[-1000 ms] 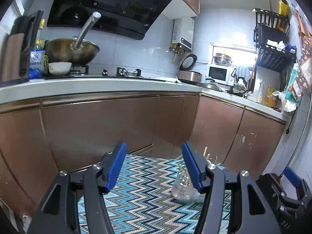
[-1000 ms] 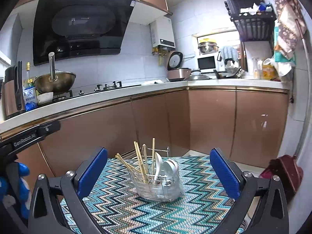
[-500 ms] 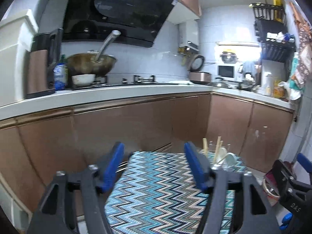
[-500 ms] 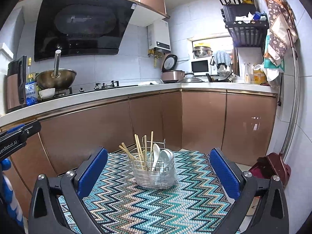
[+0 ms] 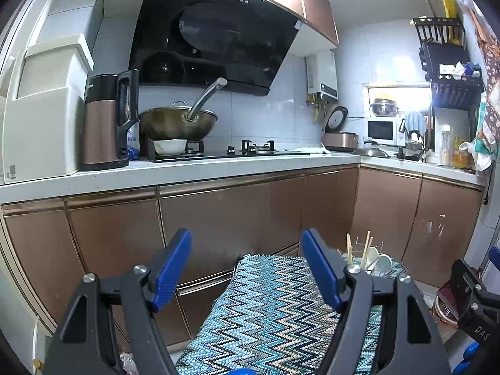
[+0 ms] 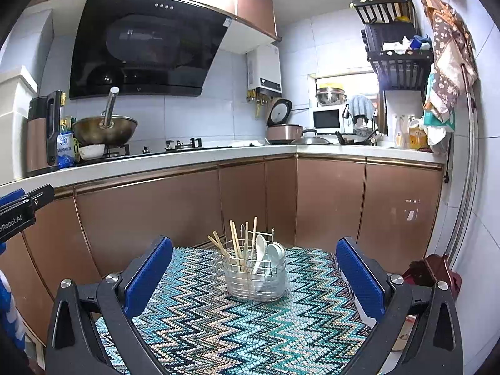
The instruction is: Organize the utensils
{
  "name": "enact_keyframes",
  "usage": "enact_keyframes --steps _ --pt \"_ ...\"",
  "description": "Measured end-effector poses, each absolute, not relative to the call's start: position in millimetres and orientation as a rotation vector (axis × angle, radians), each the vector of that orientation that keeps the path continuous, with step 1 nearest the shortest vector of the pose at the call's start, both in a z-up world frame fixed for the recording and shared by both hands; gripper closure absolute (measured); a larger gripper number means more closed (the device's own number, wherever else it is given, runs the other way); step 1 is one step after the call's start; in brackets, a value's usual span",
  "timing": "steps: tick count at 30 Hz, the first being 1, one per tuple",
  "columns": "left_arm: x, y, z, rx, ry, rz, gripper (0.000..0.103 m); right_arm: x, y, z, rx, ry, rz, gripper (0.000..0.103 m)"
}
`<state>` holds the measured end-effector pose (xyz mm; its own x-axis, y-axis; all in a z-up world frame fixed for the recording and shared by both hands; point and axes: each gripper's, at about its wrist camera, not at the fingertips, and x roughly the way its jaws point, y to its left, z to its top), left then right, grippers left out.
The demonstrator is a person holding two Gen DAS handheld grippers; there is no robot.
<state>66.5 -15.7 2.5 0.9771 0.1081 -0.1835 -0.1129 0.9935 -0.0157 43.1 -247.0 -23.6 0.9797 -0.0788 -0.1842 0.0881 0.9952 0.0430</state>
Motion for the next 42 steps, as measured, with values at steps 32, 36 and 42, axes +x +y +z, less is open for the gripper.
enact_keyframes --steps 32,36,42 --pt "45.8 -14.5 1.6 -0.007 0.185 0.112 0.031 14.8 -244.1 -17.9 0.025 0.141 -0.109 0.000" --pt "48.3 -15.4 -0.4 0.001 0.206 0.100 0.031 13.1 -244.7 -18.1 0.026 0.141 -0.111 0.000" --pt "50.4 -20.2 -2.6 0.027 0.226 0.103 0.030 12.2 -245.8 -18.8 0.020 0.149 -0.121 0.000"
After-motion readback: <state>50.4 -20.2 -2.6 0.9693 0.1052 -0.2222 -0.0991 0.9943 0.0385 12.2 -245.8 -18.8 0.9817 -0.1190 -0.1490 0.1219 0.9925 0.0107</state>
